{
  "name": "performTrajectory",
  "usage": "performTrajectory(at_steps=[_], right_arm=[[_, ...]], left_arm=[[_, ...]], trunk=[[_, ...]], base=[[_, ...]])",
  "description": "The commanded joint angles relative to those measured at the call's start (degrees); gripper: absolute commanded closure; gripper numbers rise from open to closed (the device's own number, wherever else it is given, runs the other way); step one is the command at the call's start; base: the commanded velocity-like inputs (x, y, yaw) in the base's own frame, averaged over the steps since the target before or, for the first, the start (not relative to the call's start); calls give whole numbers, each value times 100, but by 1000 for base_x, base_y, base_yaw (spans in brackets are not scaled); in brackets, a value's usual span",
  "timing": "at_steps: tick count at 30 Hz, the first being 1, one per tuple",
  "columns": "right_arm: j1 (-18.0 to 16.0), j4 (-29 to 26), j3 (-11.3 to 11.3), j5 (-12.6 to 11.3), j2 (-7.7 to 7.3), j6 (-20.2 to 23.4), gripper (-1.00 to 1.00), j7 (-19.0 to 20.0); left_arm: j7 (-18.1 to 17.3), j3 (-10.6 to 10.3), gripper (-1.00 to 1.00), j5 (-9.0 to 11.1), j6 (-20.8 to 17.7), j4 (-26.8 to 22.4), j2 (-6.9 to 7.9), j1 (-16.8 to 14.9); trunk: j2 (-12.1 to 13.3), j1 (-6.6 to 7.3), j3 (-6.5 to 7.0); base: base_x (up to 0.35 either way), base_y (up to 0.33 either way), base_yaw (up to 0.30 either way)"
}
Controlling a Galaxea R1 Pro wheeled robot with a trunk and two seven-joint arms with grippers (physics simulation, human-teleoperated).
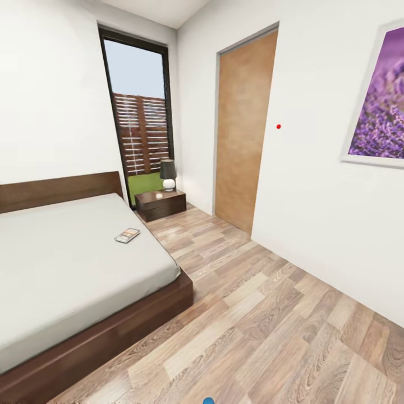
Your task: In the bedroom, move the book from the bed onto either nightstand, and place the two sandals side by side next to the bed.
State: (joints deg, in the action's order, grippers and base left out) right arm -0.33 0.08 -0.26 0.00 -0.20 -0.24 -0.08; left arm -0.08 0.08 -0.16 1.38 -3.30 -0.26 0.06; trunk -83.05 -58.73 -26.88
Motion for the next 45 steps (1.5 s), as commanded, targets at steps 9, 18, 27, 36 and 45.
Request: performTrajectory(at_steps=[9, 18, 27, 36, 45], right_arm=[[-2, 1, -1, -1, -6, -2, -100, -1], [-2, 1, -2, 0, -6, -2, -100, -1], [-2, 1, -1, 0, -6, -2, -100, -1], [-2, 1, -7, 0, -6, -2, -100, -1], [-2, 1, -9, 0, -6, -2, -100, -1]], left_arm=[[-1, 1, -100, -2, 11, -4, -1, 2], [-1, 1, -100, -2, 11, -4, -1, 1], [-1, -1, -100, -2, 9, -4, -1, -2], [-1, -1, -100, -2, 5, -4, -1, 2], [6, 1, -100, -2, 3, -4, -1, 1]], trunk=[[-3, 0, -5], [-3, 0, -5], [-3, 0, -5], [-3, 0, -5], [-3, 0, -5]], base=[[2, -4, 254], [1, -2, 184], [36, -37, 11], [2, -2, 216], [0, 0, 175]])
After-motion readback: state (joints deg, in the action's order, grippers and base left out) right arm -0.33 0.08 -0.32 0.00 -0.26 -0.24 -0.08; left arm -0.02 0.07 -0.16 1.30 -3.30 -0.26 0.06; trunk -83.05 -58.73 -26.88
